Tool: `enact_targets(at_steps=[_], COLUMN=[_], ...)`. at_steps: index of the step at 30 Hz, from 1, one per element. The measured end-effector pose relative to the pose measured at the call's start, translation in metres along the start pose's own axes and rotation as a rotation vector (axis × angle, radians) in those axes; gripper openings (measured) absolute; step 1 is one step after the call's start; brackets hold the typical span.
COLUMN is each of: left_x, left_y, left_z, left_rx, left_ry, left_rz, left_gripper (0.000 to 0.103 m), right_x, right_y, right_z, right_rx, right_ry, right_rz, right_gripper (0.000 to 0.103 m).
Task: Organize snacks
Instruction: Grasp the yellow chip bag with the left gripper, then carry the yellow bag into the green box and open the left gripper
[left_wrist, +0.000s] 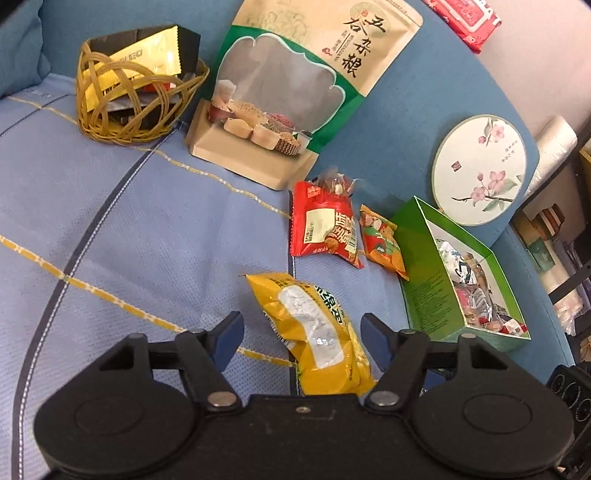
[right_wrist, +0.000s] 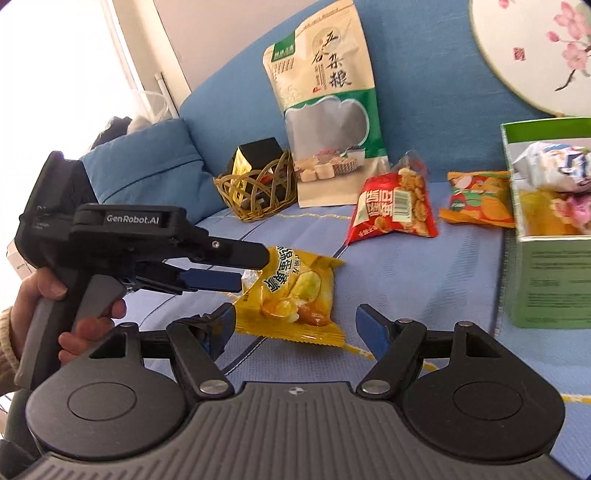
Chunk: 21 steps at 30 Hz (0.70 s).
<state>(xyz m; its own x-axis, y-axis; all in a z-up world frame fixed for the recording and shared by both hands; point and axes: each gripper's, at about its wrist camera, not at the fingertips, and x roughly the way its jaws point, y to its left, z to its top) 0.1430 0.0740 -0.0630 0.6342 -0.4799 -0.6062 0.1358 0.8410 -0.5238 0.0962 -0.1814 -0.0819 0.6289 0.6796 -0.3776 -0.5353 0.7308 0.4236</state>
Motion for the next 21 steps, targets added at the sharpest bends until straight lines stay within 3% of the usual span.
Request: enact_targets(at_steps=[3, 4, 5, 8, 9, 11, 16, 21], left_x=[0.004, 0.007, 0.011, 0.021, 0.022, 0.020, 0.008, -0.003], left_y=[0.000, 0.000, 0.000, 0.007, 0.008, 0.003, -0.016, -0.046], left_z=[0.003, 0.003, 0.003, 0.002, 0.002, 0.001, 0.005, 0.019], left_rx=[0.007, 0.013, 0.020, -0.013, -0.031, -0.024, 0.027, 0.076], left_ry=[0.001, 0.007, 0.018, 0.039, 0.047, 0.056, 0.048, 0.002], left_rz=[0.011, 0.019, 0.022, -0.018, -0.033, -0.054, -0.084, -0.150], left_gripper=[0.085, 0.076, 0.049, 0.027, 0.021, 0.004, 0.000, 0.000], right_x=[0.010, 0.014, 0.019, 0.022, 0.021, 0.020, 0.002, -0.033], right_y=[-0.012, -0.015, -0.018, -0.018, -0.017, -0.016, -0.011, -0.006], right_z=[0.004, 0.005, 0.005, 0.006, 0.007, 0.007, 0.013, 0.029], right_rx=[0.101, 0.126, 0.149, 0.170, 0.157, 0.161, 0.142, 0.082], right_ry=[-0.002, 0.012, 0.037, 0.047, 0.058, 0.077, 0.052, -0.068], right_rz=[0.007, 0.004, 0.007, -0.007, 0.002, 0.028, 0.040, -0.003], right_gripper=[0.103, 0.103, 0.103, 0.103, 0.058, 0.052, 0.037, 0.035])
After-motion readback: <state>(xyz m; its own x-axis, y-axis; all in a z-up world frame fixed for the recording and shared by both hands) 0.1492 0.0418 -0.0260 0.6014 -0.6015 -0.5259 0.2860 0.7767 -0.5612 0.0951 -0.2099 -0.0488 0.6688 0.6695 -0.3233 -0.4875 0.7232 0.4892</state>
